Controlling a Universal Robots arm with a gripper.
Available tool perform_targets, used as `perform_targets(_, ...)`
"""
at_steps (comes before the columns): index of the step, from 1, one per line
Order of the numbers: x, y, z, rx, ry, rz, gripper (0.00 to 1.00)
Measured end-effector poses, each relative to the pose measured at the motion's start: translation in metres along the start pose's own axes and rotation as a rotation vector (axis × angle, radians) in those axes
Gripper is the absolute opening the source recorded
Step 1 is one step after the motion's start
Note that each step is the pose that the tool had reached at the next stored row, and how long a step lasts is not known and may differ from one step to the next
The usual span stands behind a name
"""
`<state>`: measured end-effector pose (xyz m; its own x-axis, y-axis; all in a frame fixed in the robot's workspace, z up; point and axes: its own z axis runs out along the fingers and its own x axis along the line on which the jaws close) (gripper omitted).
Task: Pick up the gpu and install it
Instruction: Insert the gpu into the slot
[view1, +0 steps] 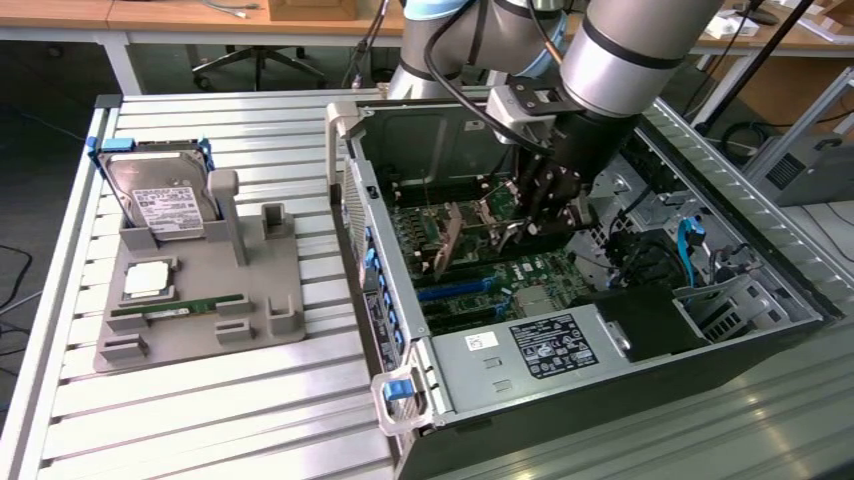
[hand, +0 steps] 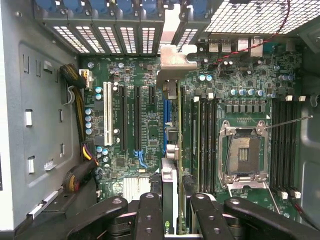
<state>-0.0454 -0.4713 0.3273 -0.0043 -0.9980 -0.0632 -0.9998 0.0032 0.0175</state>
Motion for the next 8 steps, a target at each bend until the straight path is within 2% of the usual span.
perform_targets(8,0.0053,0.0000,-0.0003,0.0000,0.0000,0.000,0.27)
